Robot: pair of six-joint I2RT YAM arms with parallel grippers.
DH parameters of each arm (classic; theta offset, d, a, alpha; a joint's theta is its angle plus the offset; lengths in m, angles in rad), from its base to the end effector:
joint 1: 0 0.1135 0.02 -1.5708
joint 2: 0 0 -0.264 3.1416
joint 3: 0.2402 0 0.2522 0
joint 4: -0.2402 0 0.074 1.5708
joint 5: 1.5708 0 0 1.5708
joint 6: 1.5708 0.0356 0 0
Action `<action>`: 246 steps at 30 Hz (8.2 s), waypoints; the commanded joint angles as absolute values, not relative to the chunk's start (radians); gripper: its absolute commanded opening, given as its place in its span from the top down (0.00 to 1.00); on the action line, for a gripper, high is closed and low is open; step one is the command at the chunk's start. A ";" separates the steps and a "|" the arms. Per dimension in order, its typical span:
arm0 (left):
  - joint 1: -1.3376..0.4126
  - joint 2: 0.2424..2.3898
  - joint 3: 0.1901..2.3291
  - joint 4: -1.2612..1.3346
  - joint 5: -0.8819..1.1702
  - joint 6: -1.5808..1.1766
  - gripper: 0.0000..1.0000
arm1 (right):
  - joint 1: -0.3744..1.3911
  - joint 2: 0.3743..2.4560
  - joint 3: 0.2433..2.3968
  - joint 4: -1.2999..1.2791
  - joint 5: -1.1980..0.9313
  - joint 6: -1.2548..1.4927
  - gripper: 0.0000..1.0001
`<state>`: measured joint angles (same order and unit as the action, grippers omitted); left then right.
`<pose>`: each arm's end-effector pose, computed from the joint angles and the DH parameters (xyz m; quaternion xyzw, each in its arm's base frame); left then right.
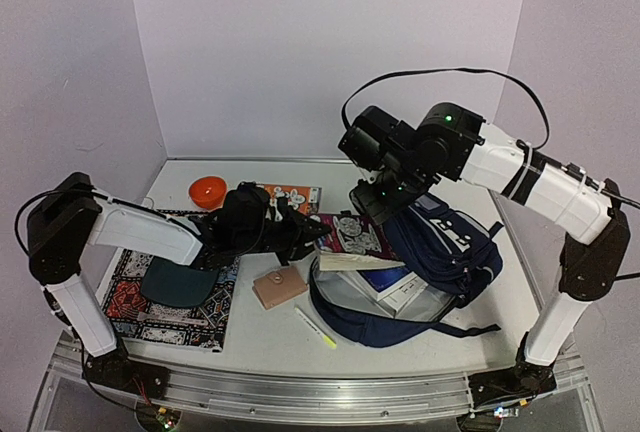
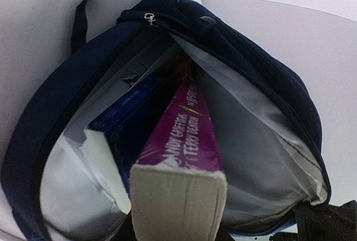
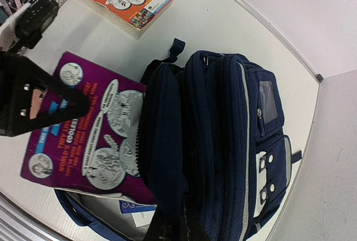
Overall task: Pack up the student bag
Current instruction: Place the book in the largest pocket of the bag, then adjust the book at the center of the board, then pick up the book from the center of the board.
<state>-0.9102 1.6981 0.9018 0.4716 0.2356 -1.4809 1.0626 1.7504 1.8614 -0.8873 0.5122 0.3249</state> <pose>0.2209 -0.2978 0.2076 -0.1612 0.7932 -0.5741 0.1236 0.1996 0.3225 0.3864 -0.2302 0.8674 0.0597 0.4371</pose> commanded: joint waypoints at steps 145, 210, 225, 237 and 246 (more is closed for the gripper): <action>-0.648 1.660 1.004 -0.062 0.118 -0.851 0.49 | 0.830 1.929 1.572 -0.141 -0.002 0.181 0.23; -0.628 1.886 1.111 -0.050 0.367 -0.812 0.52 | 0.823 2.022 1.262 0.464 -0.313 1.099 0.55; -0.632 1.898 1.134 -0.051 0.335 -0.817 0.53 | 0.822 2.034 1.265 0.480 -0.283 1.131 0.58; -0.624 1.827 1.133 -0.042 0.293 -0.861 0.47 | 0.805 2.008 1.201 0.537 -0.297 1.182 0.93; -0.578 1.653 1.031 0.068 0.215 -1.018 0.23 | 0.788 1.922 1.149 0.716 -0.307 1.362 1.00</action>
<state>-0.5951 1.7601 1.0760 -0.0462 0.2702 -0.9239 0.8061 2.0191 1.1682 0.5614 -0.2799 1.2642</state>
